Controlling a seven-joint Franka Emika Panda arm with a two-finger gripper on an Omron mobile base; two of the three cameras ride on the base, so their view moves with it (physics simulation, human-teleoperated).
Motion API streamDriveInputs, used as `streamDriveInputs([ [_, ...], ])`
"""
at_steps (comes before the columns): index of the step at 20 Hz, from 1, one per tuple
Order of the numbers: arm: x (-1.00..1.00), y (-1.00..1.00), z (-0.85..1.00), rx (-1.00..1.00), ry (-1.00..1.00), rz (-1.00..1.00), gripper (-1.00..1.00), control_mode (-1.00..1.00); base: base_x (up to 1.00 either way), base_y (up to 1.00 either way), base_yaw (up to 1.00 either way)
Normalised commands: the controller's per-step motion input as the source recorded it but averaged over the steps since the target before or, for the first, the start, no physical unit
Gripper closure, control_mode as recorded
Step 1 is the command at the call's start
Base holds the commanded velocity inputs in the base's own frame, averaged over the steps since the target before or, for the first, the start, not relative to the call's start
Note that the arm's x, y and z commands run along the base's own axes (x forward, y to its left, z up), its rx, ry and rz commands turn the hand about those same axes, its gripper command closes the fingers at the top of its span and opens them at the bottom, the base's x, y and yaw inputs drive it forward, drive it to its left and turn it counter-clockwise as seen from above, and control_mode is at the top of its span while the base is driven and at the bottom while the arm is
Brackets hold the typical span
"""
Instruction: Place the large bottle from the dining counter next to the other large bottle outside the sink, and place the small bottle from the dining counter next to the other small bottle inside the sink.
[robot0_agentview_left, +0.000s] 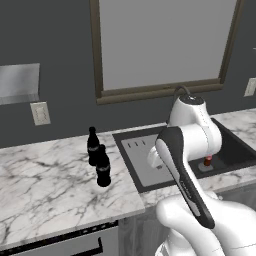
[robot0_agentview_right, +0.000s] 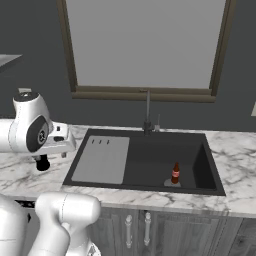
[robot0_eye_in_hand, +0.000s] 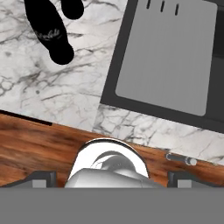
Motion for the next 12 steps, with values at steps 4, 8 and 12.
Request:
streamDriveInputs([
  [4,-0.01,0.0,0.16,0.0,0.0,-0.01,-1.0,-1.0,0.0,0.0,0.0],
  [8,0.0,0.0,0.09,0.0,0.0,-0.05,-1.0,-1.0,0.0,0.0,0.0],
  [12,0.0,0.0,0.0,0.0,0.0,0.0,-1.0,-1.0,0.0,0.0,0.0],
])
